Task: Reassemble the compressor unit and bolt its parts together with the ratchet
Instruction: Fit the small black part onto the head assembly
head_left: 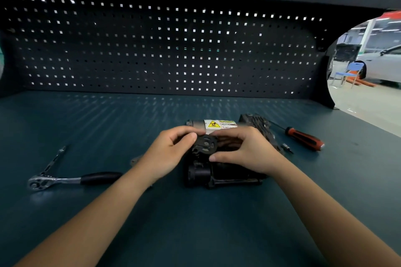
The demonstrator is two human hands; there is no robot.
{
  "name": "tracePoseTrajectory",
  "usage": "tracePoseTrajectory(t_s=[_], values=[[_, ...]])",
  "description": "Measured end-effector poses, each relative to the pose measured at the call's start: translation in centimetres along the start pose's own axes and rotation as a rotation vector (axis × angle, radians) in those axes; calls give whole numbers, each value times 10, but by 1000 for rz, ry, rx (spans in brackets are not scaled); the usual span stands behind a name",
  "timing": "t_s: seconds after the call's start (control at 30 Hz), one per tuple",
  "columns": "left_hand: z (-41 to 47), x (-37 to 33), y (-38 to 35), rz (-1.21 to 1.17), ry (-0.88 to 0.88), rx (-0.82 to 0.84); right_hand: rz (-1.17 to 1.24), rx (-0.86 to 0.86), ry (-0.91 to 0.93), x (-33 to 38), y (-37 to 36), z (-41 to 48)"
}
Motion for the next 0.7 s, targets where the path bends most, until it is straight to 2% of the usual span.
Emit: tracePoseTrajectory(t_s=[0.13,0.3,0.4,0.7], values=[[-3,-1,-3,-17,-19,-63,196,102,-98,-3,2,-1],[-6,0,6,-78,89,101,263,34,-141,-7,2,2],[-7,-1,9,-51,91,173,282,28,-174,-7,1,5],[-5,5,11,-82,90,213,409,14,-249,-7,-2,9]])
Point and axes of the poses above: each hand's wrist, its own z-axis towards the middle knuckle, its own y-axis out of the back of the hand, x = y × z, the point moved 4 cm from there along z, towards the middle knuckle, and after that the axes turned 7 degrees about -y, right-handed, at the moved point
